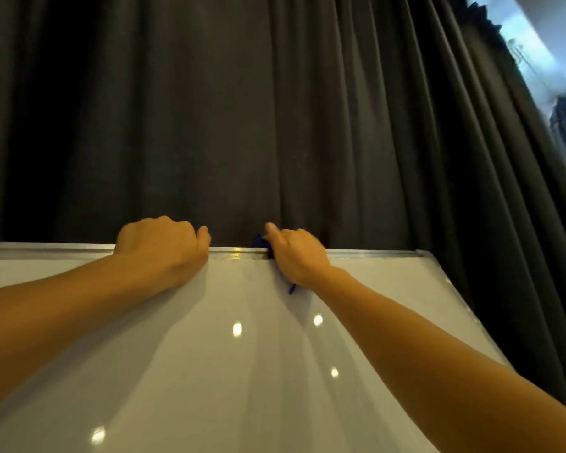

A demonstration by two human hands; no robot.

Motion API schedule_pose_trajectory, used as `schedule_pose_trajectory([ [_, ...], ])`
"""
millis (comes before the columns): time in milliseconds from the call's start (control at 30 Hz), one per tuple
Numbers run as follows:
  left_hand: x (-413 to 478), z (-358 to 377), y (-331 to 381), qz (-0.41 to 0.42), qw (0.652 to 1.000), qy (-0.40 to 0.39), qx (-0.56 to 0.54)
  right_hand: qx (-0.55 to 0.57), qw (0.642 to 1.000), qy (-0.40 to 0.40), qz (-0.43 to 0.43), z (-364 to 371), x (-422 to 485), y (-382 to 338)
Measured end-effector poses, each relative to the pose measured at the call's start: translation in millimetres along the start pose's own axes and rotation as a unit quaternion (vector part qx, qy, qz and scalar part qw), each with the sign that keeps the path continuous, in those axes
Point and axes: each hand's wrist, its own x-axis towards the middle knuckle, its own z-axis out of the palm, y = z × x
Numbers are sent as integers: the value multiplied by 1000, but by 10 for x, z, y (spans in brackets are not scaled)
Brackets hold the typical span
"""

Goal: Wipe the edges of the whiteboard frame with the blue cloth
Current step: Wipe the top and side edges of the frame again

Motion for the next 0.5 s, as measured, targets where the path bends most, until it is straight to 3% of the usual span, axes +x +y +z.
schedule_pose_trajectory([
  [100,115,138,622,8,1000,4,9,61,981,103,-154,106,-110,30],
  [167,177,205,1006,18,999,18,26,90,977,98,-169,117,-171,443],
  [267,307,309,1452,-1,999,10,37,17,993,40,-111,334,-302,1749],
  [367,361,391,1743,-12,999,-12,43,-72,995,-53,46,606,-519,2863],
  [433,439,489,2115,-7,999,-14,39,7,993,-55,104,752,-517,3094],
  [500,520,564,2449,-6,999,-19,25,131,990,5,55,848,-443,2845],
])
